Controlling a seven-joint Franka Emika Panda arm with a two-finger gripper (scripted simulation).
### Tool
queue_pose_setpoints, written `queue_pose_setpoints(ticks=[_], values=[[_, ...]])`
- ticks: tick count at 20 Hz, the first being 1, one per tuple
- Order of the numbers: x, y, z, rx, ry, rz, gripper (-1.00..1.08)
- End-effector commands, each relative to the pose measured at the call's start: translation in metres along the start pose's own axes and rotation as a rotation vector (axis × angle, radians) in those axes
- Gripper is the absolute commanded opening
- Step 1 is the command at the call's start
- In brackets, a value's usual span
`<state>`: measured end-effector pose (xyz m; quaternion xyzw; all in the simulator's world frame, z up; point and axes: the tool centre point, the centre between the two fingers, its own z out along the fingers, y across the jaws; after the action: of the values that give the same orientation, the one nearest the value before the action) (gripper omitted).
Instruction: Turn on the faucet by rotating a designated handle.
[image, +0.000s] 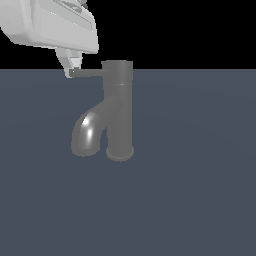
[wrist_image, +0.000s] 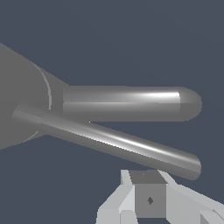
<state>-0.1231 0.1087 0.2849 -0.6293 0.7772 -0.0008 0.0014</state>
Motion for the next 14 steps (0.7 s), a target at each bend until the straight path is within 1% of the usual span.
queue_pose_setpoints(ticks=[1, 5, 6, 14], values=[[0.008, 0.006, 0.000, -0.002, 0.001, 0.004, -1.00], [0.014, 0.012, 0.000, -0.003, 0.001, 0.003, -1.00], [0.011, 0.010, 0.000, -0.001, 0.001, -0.078, -1.00], [0.056, 0.006, 0.000, -0.002, 0.001, -0.045, -1.00]])
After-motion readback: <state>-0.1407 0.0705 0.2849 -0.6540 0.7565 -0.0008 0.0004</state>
